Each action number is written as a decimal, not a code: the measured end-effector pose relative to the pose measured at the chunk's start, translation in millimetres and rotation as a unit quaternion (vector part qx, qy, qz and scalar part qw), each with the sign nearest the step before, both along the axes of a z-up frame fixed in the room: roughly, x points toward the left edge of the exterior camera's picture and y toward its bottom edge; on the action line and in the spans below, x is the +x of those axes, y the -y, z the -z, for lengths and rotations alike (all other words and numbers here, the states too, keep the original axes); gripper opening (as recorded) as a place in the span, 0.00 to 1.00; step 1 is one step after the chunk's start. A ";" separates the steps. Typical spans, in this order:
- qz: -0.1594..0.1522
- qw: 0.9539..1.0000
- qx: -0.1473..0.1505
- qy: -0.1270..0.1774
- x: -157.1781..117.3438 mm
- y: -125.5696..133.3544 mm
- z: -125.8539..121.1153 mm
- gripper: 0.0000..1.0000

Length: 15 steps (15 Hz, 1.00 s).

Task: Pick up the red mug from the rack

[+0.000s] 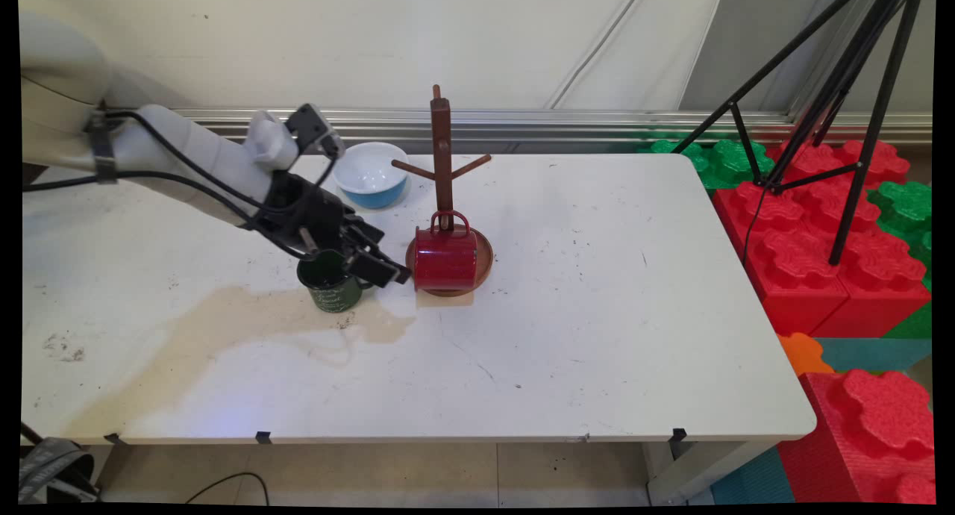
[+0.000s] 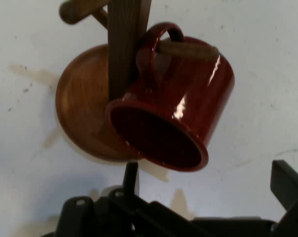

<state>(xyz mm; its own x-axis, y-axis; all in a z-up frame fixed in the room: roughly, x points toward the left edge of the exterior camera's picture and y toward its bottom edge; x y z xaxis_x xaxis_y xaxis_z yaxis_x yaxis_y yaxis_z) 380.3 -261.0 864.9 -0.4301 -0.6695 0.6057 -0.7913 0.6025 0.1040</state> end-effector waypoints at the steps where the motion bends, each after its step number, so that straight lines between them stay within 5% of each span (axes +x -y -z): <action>1: -0.003 1.000 0.003 -0.002 -3.9 2.9 4.2 1.00; 15: -0.027 0.999 0.017 -0.019 -32.4 28.4 40.9 1.00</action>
